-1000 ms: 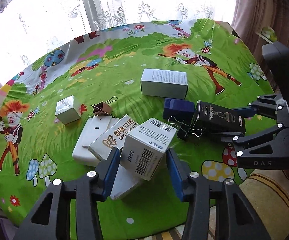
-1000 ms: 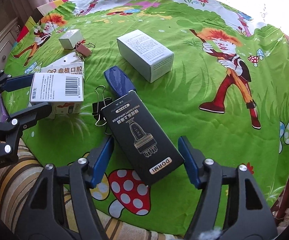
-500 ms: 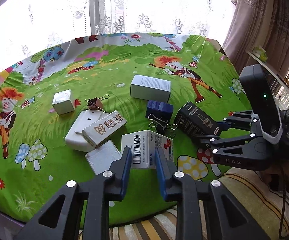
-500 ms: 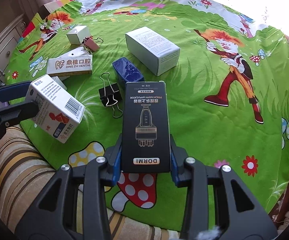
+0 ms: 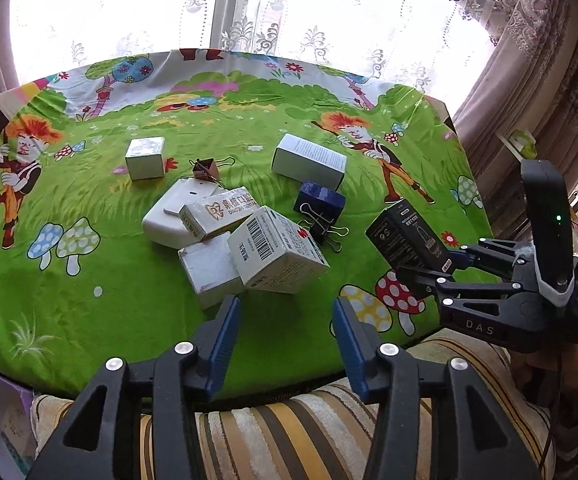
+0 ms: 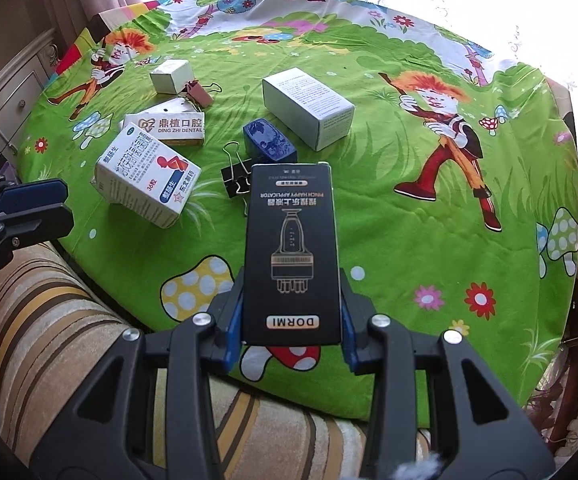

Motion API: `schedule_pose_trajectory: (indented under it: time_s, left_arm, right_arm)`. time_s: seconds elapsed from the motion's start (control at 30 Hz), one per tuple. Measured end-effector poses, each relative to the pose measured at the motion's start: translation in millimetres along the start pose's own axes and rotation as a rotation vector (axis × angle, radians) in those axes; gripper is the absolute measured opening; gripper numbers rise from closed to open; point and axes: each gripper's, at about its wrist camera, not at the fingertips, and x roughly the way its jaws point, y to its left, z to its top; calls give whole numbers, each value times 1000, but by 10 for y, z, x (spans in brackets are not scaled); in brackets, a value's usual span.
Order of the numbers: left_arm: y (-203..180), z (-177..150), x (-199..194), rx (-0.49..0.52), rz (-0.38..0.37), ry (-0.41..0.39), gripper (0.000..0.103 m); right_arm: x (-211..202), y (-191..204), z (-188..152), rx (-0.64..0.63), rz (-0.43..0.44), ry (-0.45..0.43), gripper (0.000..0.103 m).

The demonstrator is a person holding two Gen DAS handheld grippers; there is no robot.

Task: Organize rigid objects
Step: 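Grasp white barcode box with left tool while right tool grasps black DORMI box, then carry both boxes into the purple box and open both tools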

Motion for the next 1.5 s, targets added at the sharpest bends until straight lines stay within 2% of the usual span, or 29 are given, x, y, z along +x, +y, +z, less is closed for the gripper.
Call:
schedule_pose_trajectory:
  time_s: [0.03,0.1,0.3,0.37,0.43,0.47,0.5,0.57,0.7,0.77,0.8,0.87,0.93,0.97,1.0,1.2,1.3,1.4,1.5]
  left_arm:
    - [28,-12,-31,-17,-1,-10,68]
    - [73,-25,-63,-46,-3,-18,73]
    - [58,57,20,-36,3,14,73]
    - [-36,146,32,31,21,7,74]
    - [-164,220,88,133,67,9,84]
    - [-194,251,137,146,89,23,84]
    - [-191,284,194,115,84,46,84]
    - [-108,328,298,-19,-1,84,84]
    - [116,315,450,-233,20,112,83]
    - [214,304,462,-298,-5,108,78]
    - [244,304,460,-312,-12,105,72]
    - [290,319,472,-329,-17,103,66]
    - [322,316,517,-343,-28,115,53]
    - [321,314,518,-338,-33,108,51]
    - [311,312,521,-335,-48,108,46]
    - [310,249,394,-343,-115,61,44]
    - [413,166,238,-380,-160,9,44]
    - [549,51,41,-423,-182,-49,44]
    - [697,-85,-217,-468,-190,-129,44]
  right_arm:
    - [-33,10,-13,3,4,-6,43]
    - [-82,33,-37,2,12,-18,43]
    - [-161,33,-64,23,36,-38,43]
    - [-166,18,-73,33,37,-40,43]
    - [-166,-18,-74,49,43,-39,43]
    - [-170,-38,-75,61,43,-39,43]
    - [-177,-56,-77,72,40,-41,43]
    - [-197,-83,-79,88,34,-48,43]
    - [-219,-104,-92,99,22,-53,43]
    - [-219,-108,-92,99,19,-52,43]
    - [-217,-110,-91,100,18,-52,43]
    - [-211,-108,-84,100,16,-51,43]
    - [-212,-83,-82,95,10,-51,43]
    - [-216,-74,-81,91,6,-52,43]
    - [-223,-67,-82,89,2,-54,43]
    - [-265,-77,-64,103,-18,-53,43]
    - [-328,-53,-41,113,-11,-61,43]
    - [-400,6,-8,139,35,-63,43]
    - [-478,195,35,101,45,-69,43]
